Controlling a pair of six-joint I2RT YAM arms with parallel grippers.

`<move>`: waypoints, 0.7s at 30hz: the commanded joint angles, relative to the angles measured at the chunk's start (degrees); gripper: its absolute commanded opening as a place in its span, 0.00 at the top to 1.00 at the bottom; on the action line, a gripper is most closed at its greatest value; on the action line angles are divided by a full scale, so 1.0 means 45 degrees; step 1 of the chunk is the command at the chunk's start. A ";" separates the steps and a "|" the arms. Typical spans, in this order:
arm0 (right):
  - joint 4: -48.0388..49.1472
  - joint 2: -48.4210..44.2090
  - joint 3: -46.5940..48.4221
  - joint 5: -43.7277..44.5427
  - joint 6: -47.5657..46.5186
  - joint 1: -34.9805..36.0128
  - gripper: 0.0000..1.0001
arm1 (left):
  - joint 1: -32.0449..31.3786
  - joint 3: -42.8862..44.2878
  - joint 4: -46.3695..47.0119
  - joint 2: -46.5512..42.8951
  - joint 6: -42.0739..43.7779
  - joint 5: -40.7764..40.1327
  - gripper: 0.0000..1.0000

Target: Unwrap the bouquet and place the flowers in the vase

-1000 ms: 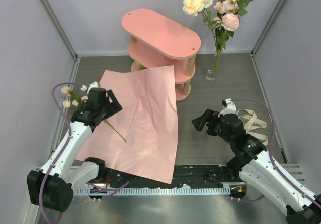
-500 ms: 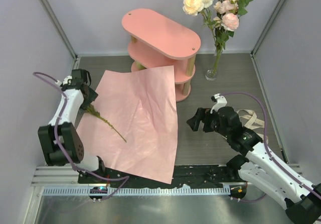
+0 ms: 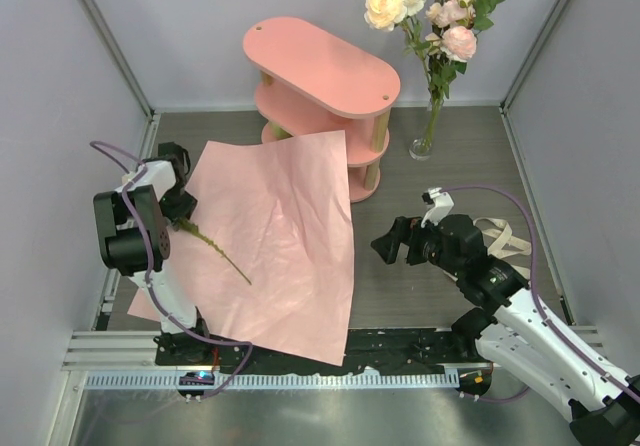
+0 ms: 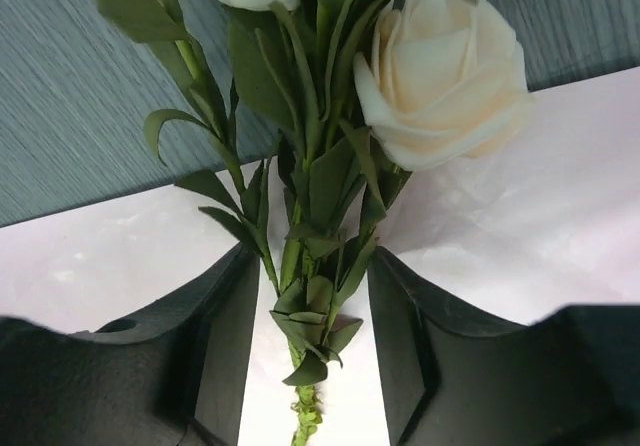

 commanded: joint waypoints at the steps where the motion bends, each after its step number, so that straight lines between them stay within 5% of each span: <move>1: 0.0701 -0.0029 -0.0088 -0.0203 -0.0175 0.0061 0.01 | 0.0088 -0.0128 0.0376 -0.0116 -0.0591 -0.0819 0.58; 11: 0.0018 0.0129 0.0595 0.0285 -0.0234 0.0061 0.01 | 0.0088 -0.0108 0.0104 -0.1733 -0.0552 -0.0488 0.91; 13: -0.0236 0.0245 0.0984 0.0383 -0.0195 0.0042 0.01 | 0.0029 -0.0323 0.0336 -0.4283 -0.0124 0.0891 1.00; 16: -0.0393 0.0654 0.1491 0.0403 -0.0331 0.0081 0.01 | 0.0010 -0.0869 0.1078 -0.6705 0.0560 0.2223 1.00; 19: -0.0140 0.1355 0.2077 -0.0645 -0.0856 0.0081 0.01 | 0.0010 -0.1864 0.2832 -0.8528 0.1535 0.5634 1.00; 21: 0.0288 0.1883 0.2429 -0.1585 -0.1092 0.0061 0.01 | 0.0009 -0.3190 0.5347 -1.0091 0.1732 0.9460 1.00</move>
